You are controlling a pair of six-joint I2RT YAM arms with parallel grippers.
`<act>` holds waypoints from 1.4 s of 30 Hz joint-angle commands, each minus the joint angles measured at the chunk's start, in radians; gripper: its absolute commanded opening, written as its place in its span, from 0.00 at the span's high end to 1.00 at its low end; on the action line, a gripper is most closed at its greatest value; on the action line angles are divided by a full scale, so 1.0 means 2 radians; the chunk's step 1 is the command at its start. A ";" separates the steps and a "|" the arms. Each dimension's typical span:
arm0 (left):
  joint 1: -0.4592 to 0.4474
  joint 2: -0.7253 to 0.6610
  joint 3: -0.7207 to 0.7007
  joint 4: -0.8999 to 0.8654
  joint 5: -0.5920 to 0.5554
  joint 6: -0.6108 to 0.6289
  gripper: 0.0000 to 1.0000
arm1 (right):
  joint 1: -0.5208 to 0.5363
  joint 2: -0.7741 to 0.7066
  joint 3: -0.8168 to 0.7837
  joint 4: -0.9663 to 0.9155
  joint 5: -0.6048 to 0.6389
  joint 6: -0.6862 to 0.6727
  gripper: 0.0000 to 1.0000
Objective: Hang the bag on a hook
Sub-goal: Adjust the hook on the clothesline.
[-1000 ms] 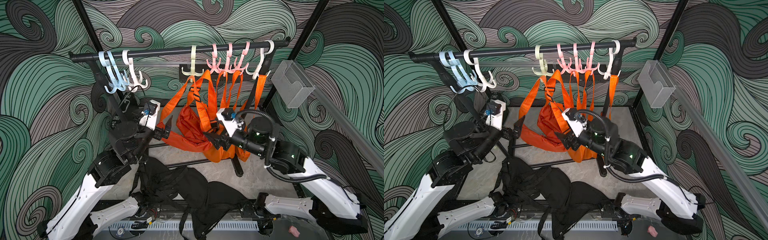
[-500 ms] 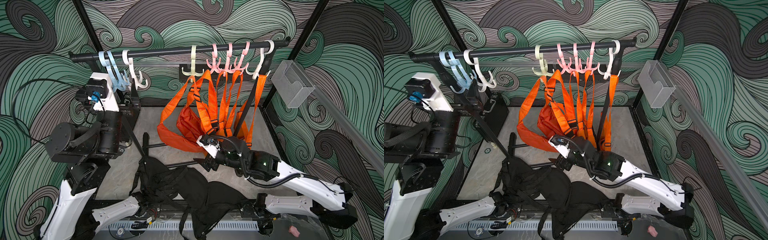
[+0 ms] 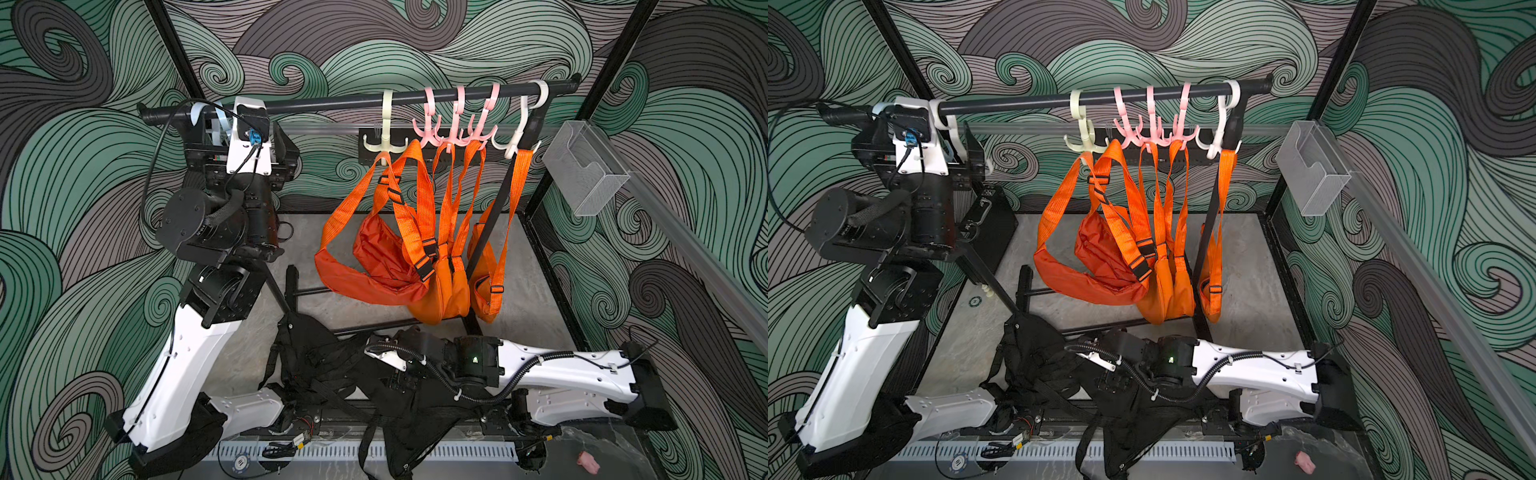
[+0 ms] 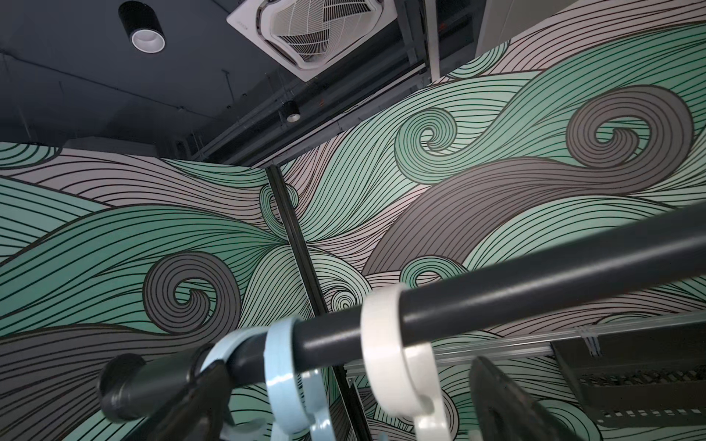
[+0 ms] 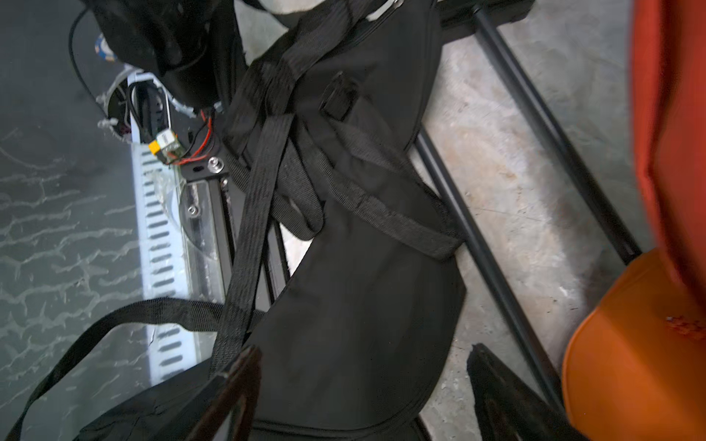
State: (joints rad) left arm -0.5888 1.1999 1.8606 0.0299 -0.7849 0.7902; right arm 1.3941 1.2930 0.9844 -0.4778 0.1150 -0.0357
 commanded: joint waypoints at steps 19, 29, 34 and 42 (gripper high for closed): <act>0.027 0.056 0.045 -0.167 0.095 -0.170 0.01 | 0.028 0.134 -0.074 -0.006 0.060 0.159 0.14; -0.037 0.119 0.098 -0.196 0.119 -0.174 0.01 | 0.025 0.131 -0.090 -0.001 0.064 0.185 0.15; -0.078 0.131 0.088 -0.175 0.093 -0.151 0.01 | 0.023 0.109 -0.104 0.007 0.059 0.189 0.15; -0.080 0.081 0.049 -0.157 0.033 -0.145 0.01 | 0.017 0.073 -0.125 0.012 0.051 0.194 0.15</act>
State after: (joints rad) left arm -0.7486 1.4063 1.9602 -0.3000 -0.6411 0.4847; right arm 1.4376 1.4609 0.7506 -0.4374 0.2031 0.3267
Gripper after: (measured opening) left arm 0.986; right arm 0.853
